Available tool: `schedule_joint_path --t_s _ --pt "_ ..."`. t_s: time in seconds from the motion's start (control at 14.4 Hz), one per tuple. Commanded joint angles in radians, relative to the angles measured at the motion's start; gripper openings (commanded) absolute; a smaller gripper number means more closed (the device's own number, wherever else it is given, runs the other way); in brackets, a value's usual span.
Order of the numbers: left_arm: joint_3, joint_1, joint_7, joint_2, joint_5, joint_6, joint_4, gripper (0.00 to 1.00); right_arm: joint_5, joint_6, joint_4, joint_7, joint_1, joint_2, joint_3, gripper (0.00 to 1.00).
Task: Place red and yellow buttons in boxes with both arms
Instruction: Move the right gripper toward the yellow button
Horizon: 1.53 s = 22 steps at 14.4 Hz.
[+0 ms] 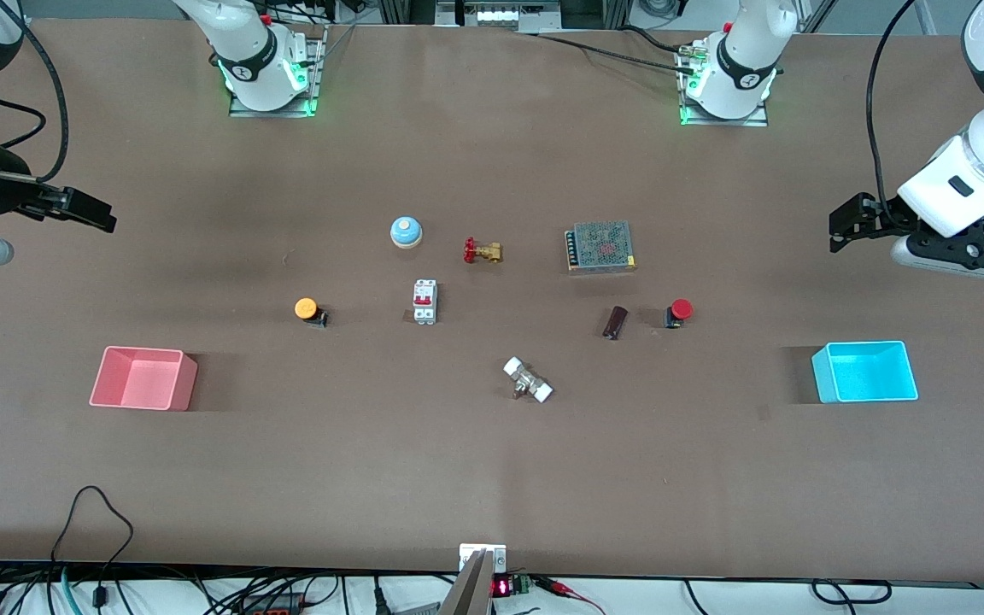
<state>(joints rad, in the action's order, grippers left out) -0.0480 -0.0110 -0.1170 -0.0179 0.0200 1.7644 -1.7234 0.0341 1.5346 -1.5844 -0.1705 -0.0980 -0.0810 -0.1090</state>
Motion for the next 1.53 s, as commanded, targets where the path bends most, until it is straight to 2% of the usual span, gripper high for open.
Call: schedule_joint_path --t_s 0.0,0.28,0.49,0.76,1.46 --pt "-0.007 0.008 0.000 0.019 -0.020 0.006 -0.016 1.00 -0.019 0.004 0.004 -0.001 0.001 0.001 0.000 1.00" --pt "-0.006 0.008 0.000 0.019 -0.020 0.006 -0.018 1.00 -0.023 0.004 0.006 0.006 0.000 -0.005 -0.001 1.00" --pt "-0.006 0.008 0.000 0.019 -0.020 0.006 -0.016 1.00 -0.059 0.009 0.006 0.008 0.001 -0.023 -0.001 1.00" --pt "-0.006 0.008 0.000 0.019 -0.020 0.006 -0.016 1.00 -0.034 0.025 0.001 0.009 0.035 -0.032 -0.008 1.00" --pt "-0.007 0.008 0.000 0.019 -0.020 0.006 -0.018 1.00 -0.036 0.027 -0.026 0.011 0.038 -0.042 -0.008 1.00"
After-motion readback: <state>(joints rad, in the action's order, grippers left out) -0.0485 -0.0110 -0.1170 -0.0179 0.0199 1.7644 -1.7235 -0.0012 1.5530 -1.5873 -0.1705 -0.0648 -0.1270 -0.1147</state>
